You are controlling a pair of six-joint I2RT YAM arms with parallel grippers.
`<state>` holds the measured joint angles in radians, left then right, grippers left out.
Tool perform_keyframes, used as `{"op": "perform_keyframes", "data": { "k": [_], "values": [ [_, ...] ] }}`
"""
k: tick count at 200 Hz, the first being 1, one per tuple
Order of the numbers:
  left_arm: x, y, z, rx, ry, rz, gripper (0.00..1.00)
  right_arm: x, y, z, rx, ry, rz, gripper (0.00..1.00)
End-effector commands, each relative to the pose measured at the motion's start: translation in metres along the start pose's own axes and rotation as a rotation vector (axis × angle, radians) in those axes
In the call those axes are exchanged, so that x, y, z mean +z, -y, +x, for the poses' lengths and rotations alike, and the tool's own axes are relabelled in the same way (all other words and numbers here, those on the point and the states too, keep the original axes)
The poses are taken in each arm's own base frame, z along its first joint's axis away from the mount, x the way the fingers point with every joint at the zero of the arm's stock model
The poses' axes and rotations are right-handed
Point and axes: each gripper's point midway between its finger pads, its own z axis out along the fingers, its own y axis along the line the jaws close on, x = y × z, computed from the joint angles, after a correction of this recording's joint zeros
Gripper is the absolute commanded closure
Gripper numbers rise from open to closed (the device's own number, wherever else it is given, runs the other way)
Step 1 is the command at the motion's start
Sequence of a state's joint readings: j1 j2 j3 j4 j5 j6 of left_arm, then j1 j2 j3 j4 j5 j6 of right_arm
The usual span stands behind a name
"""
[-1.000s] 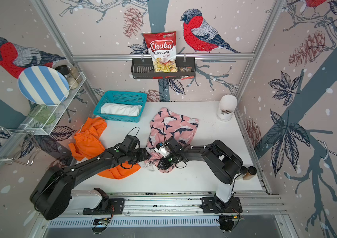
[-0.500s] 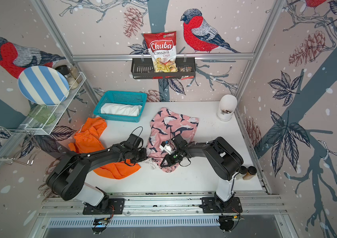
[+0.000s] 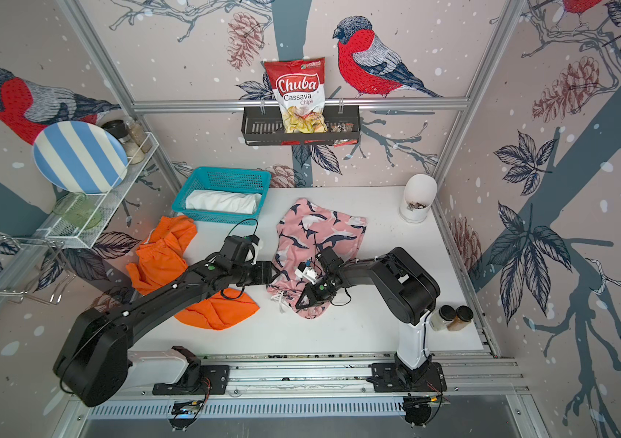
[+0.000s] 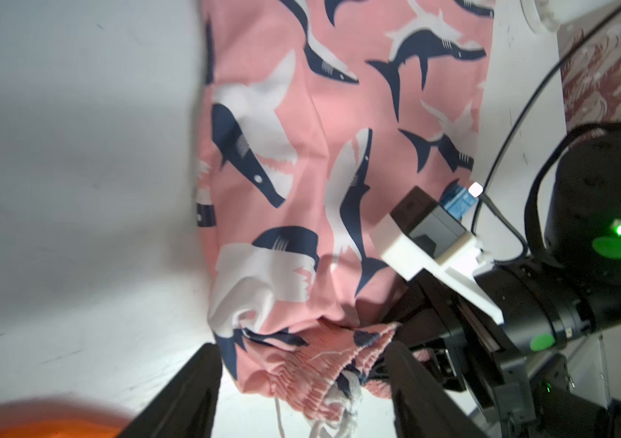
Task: Roll up the shorts
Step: Roll the shorts at the center of the board.
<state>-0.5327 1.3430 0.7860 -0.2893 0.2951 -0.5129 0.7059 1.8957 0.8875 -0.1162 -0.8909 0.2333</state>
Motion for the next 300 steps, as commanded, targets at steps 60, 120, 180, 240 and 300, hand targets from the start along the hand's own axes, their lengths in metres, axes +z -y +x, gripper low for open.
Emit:
{"op": "perform_keyframes", "data": {
  "k": [60,120,180,240,300],
  "values": [
    [0.046,0.037,0.056,0.193,-0.243,0.157,0.16,-0.017,0.004,0.023,0.057,-0.018,0.039,1.00],
    [0.053,0.041,0.079,0.267,-0.329,0.158,0.58,-0.031,0.006,0.018,0.073,0.027,0.052,1.00],
    [0.060,0.026,0.074,0.253,-0.340,0.057,1.00,-0.063,0.024,0.010,0.021,0.099,0.365,0.49],
    [0.067,0.021,0.075,0.196,-0.349,0.051,1.00,-0.072,0.014,0.011,-0.078,0.136,0.509,0.41],
    [0.069,0.014,0.075,0.162,-0.366,0.046,1.00,-0.073,0.011,0.004,-0.152,0.206,0.752,0.12]
  ]
}}
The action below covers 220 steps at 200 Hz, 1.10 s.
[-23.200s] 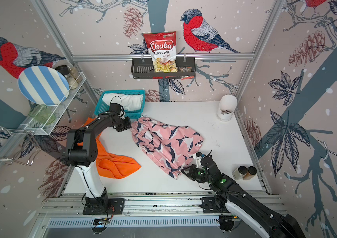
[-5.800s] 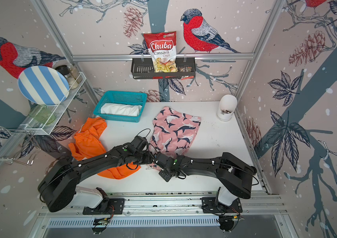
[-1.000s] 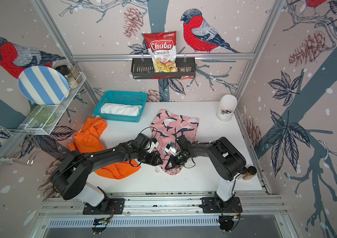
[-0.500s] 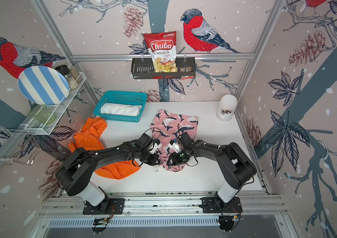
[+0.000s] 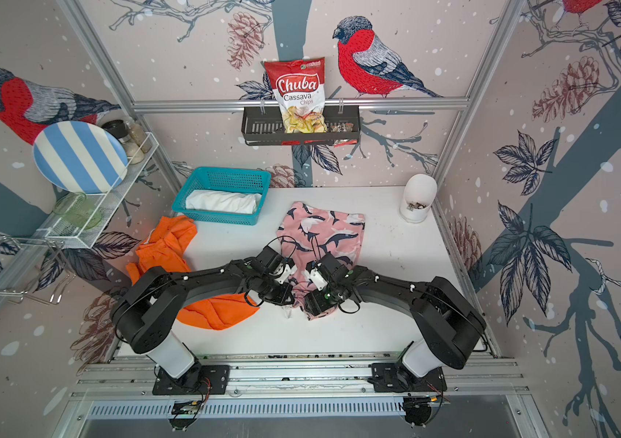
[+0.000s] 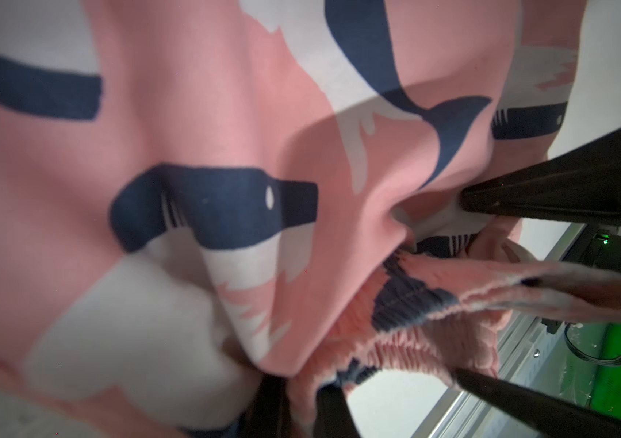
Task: Roll up the shorts
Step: Roll the shorts at the center of the board.
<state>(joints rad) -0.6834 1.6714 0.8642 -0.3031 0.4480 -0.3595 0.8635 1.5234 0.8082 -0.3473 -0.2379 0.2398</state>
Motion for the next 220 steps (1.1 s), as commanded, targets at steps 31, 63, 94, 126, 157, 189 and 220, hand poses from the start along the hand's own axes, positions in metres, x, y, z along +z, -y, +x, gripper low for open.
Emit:
{"op": "perform_keyframes", "data": {
  "k": [31,63,94,126,157,189,220],
  "values": [
    [-0.004,-0.010,0.001,-0.028,-0.002,-0.016,1.00,-0.030,-0.005,-0.023,-0.125,0.196,0.257,0.00],
    [-0.005,-0.008,0.000,-0.028,-0.002,-0.005,1.00,-0.027,-0.014,-0.019,-0.270,0.212,0.391,0.00],
    [-0.005,-0.009,0.003,-0.032,-0.009,0.002,1.00,-0.020,-0.009,-0.018,-0.349,0.209,0.525,0.00],
    [-0.005,-0.008,0.005,-0.035,-0.015,0.027,1.00,-0.022,-0.016,-0.018,-0.441,0.240,0.613,0.05],
    [-0.009,-0.010,0.003,-0.042,-0.004,0.030,1.00,-0.013,-0.015,-0.010,-0.474,0.204,0.606,0.23],
    [-0.012,-0.013,0.003,-0.054,0.010,0.037,1.00,-0.007,-0.010,-0.005,-0.465,0.167,0.578,0.68],
    [-0.018,-0.013,0.002,-0.051,0.026,0.038,0.97,-0.019,-0.029,-0.024,-0.358,0.251,0.321,1.00]
  ]
}}
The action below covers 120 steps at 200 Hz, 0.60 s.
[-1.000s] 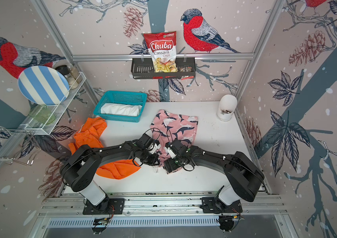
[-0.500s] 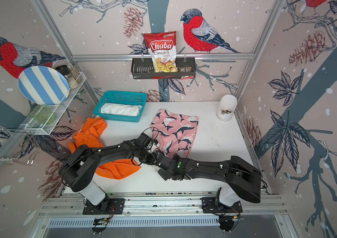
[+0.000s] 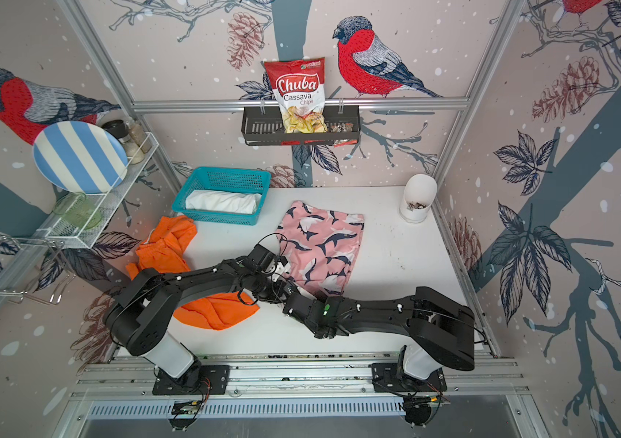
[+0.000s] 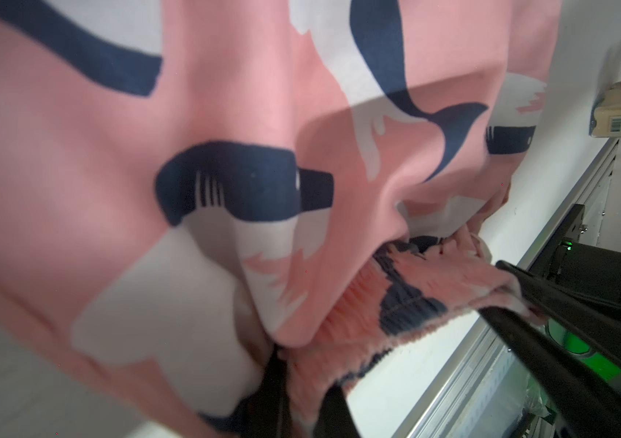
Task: Roll up the shorts
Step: Roll the shorts at the center of the board.
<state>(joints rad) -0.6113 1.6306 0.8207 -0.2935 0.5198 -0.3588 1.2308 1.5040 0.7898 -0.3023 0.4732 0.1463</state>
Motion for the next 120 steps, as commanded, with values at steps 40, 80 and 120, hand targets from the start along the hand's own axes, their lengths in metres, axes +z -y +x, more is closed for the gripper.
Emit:
{"op": "perform_keyframes", "data": {
  "k": [40,80,120],
  "values": [
    [-0.017,-0.021,-0.009,-0.025,0.050,-0.135,0.65,-0.009,0.012,-0.029,0.382,0.121,-0.531,1.00],
    [-0.047,-0.023,-0.032,-0.008,0.162,-0.246,0.43,0.013,0.014,-0.015,0.547,0.017,-0.686,1.00],
    [-0.061,-0.009,-0.035,0.016,0.193,-0.212,0.36,0.036,0.019,0.000,0.663,-0.069,-0.701,1.00]
  ]
}}
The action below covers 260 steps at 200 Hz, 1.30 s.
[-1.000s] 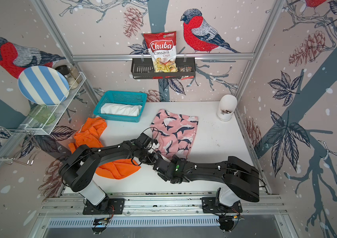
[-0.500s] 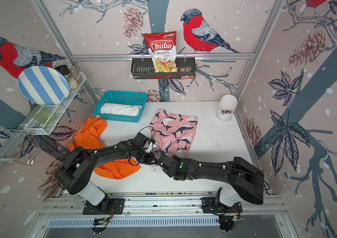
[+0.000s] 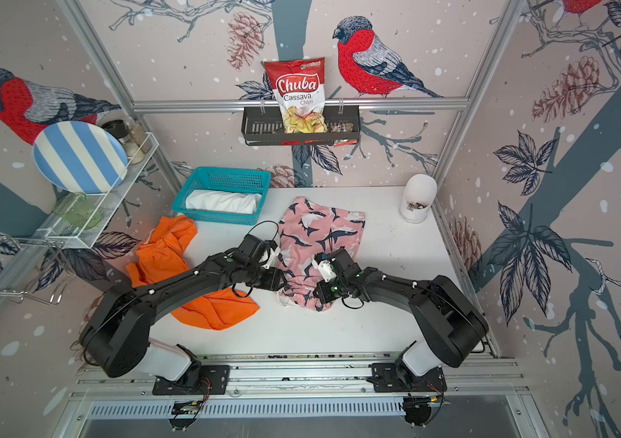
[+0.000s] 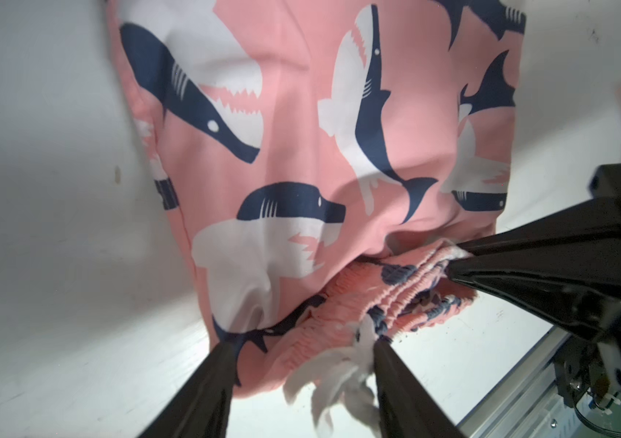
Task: Roll up the shorts
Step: Roll the shorts at the center of the board.
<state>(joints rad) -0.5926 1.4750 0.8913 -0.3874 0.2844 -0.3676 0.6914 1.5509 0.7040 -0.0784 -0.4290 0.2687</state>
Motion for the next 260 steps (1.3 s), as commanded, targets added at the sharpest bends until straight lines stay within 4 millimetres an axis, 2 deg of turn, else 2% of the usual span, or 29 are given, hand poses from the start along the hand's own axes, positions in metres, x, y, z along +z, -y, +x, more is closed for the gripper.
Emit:
{"op": "perform_keyframes", "data": {
  "k": [1,15,44,62,88,99,117,140,171,184,196,219,242,260],
  "values": [
    [-0.006,-0.005,0.005,-0.007,-0.015,-0.030,0.36,0.005,-0.005,0.000,0.073,-0.020,-0.073,1.00],
    [-0.011,0.000,0.008,-0.005,-0.020,-0.022,0.37,0.011,-0.003,0.001,0.090,-0.037,-0.074,1.00],
    [-0.027,0.023,0.009,0.033,0.000,0.013,0.44,0.019,0.004,0.006,0.127,-0.068,-0.062,1.00],
    [-0.030,0.034,0.014,0.037,-0.012,0.031,0.49,0.022,0.011,0.008,0.163,-0.073,-0.047,1.00],
    [-0.025,0.034,0.019,0.021,-0.023,0.039,0.63,0.025,0.024,0.012,0.217,-0.087,-0.025,1.00],
    [-0.019,0.032,0.018,0.019,-0.022,0.036,0.65,0.025,0.023,0.013,0.218,-0.090,-0.029,1.00],
    [-0.006,0.030,0.004,0.006,-0.006,0.010,0.70,0.024,0.019,0.012,0.207,-0.086,-0.036,1.00],
    [0.011,0.008,-0.016,-0.055,0.052,-0.088,0.71,0.017,0.017,0.009,0.197,-0.062,-0.020,0.99],
    [0.041,-0.023,-0.010,-0.137,0.013,-0.114,0.74,-0.002,0.015,-0.001,0.146,0.000,0.045,0.84],
    [0.050,-0.028,-0.006,-0.146,-0.007,-0.107,0.75,-0.012,0.014,-0.008,0.106,0.029,0.094,0.78],
    [0.057,-0.031,0.000,-0.143,-0.033,-0.108,0.75,-0.022,0.015,-0.015,0.055,0.052,0.175,0.67],
    [0.066,-0.035,0.010,-0.139,-0.076,-0.108,0.75,-0.040,0.009,-0.032,-0.117,0.102,0.369,0.52],
    [0.070,-0.037,0.015,-0.141,-0.097,-0.103,0.75,-0.047,-0.009,-0.047,-0.299,0.117,0.529,0.43],
    [0.071,-0.038,0.017,-0.148,-0.100,-0.100,0.75,-0.037,-0.033,-0.046,-0.442,0.108,0.540,0.37]
  ]
}}
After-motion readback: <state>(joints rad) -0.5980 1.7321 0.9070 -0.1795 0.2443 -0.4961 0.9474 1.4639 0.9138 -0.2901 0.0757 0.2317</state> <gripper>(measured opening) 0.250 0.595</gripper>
